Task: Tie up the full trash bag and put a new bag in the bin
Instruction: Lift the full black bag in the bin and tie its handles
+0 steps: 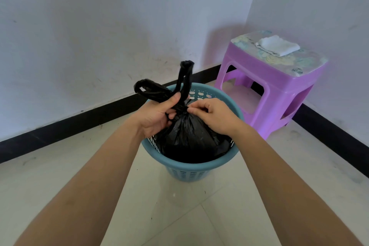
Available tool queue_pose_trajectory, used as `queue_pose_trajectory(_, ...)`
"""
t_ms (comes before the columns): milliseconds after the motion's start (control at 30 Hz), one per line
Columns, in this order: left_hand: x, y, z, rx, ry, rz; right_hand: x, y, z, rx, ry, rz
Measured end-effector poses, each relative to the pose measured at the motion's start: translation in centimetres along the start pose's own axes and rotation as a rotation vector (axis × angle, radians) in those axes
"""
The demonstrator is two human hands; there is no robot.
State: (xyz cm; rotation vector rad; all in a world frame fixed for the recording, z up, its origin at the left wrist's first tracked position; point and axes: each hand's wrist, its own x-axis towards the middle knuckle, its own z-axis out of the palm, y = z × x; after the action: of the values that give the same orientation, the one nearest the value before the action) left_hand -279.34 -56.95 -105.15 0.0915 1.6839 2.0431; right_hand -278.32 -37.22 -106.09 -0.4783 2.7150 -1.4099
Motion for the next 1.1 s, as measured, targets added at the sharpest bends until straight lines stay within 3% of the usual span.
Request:
queue_pose_trajectory(133, 0.2, 0.5, 0.4, -0.126, 0.020, 0.047, -0.3, 0.3, -0.7, 0.135, 0.041, 0.110)
queue_pose_trajectory(400, 0.4, -0.6, 0.7, 0.025, 0.026, 0.002, -1.2, 1.4, -2.1, -0.040, -0.219, 0.261)
queue_pose_trajectory(467, 0.2, -0.6, 0.9, 0.063, 0.000, -0.014, -1.2, 0.9, -2.1, 0.241, -0.121, 0.309)
queue_pose_trajectory(567, 0.0, -0.3, 1.0, 0.101, -0.063, -0.037, -0.6, -0.3, -2.0, 0.540, 0.168, 0.388)
queue_pose_trajectory(733, -0.3, -0.2, 1.8, 0.086, -0.203, -0.087, 0.2, -2.2, -2.2, 0.910, 0.138, 0.382)
queue_pose_trajectory(900, -0.1, -0.5, 1.3, -0.077, -0.205, -0.116, 0.6, -3.3, -3.1, 1.255, 0.365, 0.306)
queue_pose_trajectory(1000, 0.2, -0.6, 0.7, -0.181, -0.103, -0.085, 0.0, -3.0, -3.1, 1.239, 0.417, 0.356)
queue_pose_trajectory(1100, 0.2, -0.6, 0.7, -0.158, -0.024, -0.107, -0.3, -3.1, -3.1, 1.166, 0.333, 0.346)
